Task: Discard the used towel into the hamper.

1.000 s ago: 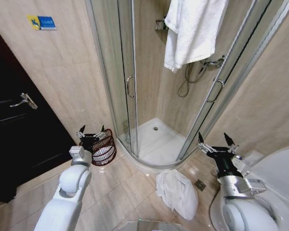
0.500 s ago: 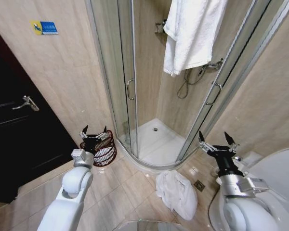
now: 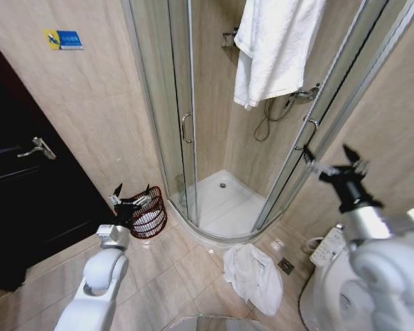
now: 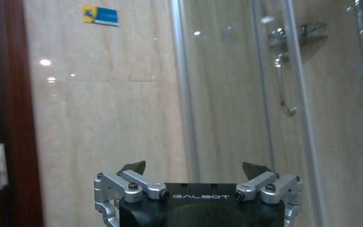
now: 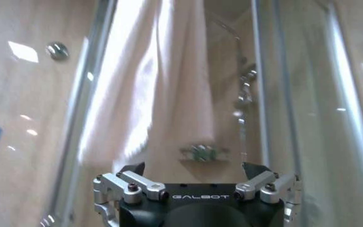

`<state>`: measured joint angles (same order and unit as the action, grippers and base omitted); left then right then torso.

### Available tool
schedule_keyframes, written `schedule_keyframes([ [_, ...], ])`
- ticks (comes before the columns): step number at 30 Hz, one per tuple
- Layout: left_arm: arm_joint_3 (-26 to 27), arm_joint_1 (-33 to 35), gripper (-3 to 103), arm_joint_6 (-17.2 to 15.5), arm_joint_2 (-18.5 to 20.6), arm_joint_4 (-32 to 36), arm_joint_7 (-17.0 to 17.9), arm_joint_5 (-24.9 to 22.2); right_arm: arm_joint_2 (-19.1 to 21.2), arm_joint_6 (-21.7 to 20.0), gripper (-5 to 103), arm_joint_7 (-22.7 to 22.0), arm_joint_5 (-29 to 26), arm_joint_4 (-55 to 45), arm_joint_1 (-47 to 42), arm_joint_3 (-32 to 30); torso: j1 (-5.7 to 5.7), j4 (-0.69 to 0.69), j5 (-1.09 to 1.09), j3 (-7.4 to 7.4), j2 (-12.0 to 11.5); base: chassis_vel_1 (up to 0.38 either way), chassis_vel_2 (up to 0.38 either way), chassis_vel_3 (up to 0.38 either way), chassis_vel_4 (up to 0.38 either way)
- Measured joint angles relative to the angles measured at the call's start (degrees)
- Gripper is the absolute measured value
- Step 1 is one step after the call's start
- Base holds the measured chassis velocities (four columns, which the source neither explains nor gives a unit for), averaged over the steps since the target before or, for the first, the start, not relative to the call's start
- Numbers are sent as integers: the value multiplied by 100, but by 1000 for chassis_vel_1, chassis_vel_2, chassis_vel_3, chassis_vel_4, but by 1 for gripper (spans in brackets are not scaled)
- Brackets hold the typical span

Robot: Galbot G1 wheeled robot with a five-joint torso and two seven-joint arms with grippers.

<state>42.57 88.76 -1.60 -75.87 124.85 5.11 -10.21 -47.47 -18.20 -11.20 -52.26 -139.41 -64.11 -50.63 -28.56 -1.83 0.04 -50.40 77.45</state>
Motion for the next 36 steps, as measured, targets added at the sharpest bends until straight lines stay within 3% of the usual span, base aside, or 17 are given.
schedule_keyframes([
  [1, 0, 0, 100, 0, 0, 0, 0, 0, 0, 0, 100, 0, 0, 0, 0, 0, 0, 0, 0, 0, 0, 0, 0, 0, 0],
  [3, 206, 335, 100, -13, -134, 206, 40, -25, 547, -175, 100, -118, -786, 328, 897, 214, 4, -2, 0, 3, -7, 0, 0, 0, 0],
  [5, 262, 424, 100, -17, -176, 256, 60, -38, 671, -210, 100, -118, -972, 453, 1173, 283, 4, -2, -1, 5, -9, 0, 0, 0, 0],
  [7, 413, 646, 100, -21, -297, 366, 110, -53, 995, -328, 100, -69, -1527, 898, 2114, 512, 6, -2, -4, 7, -14, 0, 0, 0, 0],
  [11, 553, 785, 100, -24, -378, 462, 165, -72, 1190, -421, 100, 75, -1846, 1302, 2799, 833, 9, 0, -2, 10, -19, 0, 0, 0, 0],
  [14, 722, 882, 100, -35, -498, 580, 218, -107, 1276, -493, 100, 204, -2168, 1833, 3839, 1612, 11, 1, 0, 12, -25, 0, 0, 0, 0],
  [15, 722, 882, 100, -35, -498, 580, 218, -107, 1276, -493, 100, 204, -2168, 1833, 3839, 1612, 11, 1, 0, 12, -25, 0, 0, 0, 0],
  [19, 792, 917, 100, -57, -556, 661, 251, -131, 1017, -603, 100, 117, -2331, 2412, 5445, 2864, 14, -2, -7, 16, -30, 0, 0, 0, 0],
  [24, 789, 860, 100, -93, -559, 692, 283, -139, 746, -717, 100, -136, -2495, 2670, 6255, 3668, 15, -1, -4, 17, -35, 0, 0, 0, 0],
  [26, 765, 794, 100, -120, -561, 701, 309, -147, 477, -771, 100, -450, -2566, 2942, 6930, 4220, 16, 0, -7, 19, -36, 0, 0, 0, 0],
  [30, 728, 723, 100, -124, -598, 671, 314, -147, 96, -799, 100, -745, -2577, 3419, 7627, 4721, 17, 0, -3, 19, -39, 0, 0, 0, 0],
  [36, 712, 686, 100, -123, -665, 655, 314, -131, -307, -849, 100, -1137, -2816, 3567, 8124, 4952, 19, -1, -5, 21, -41, 0, 0, 0, 0],
])
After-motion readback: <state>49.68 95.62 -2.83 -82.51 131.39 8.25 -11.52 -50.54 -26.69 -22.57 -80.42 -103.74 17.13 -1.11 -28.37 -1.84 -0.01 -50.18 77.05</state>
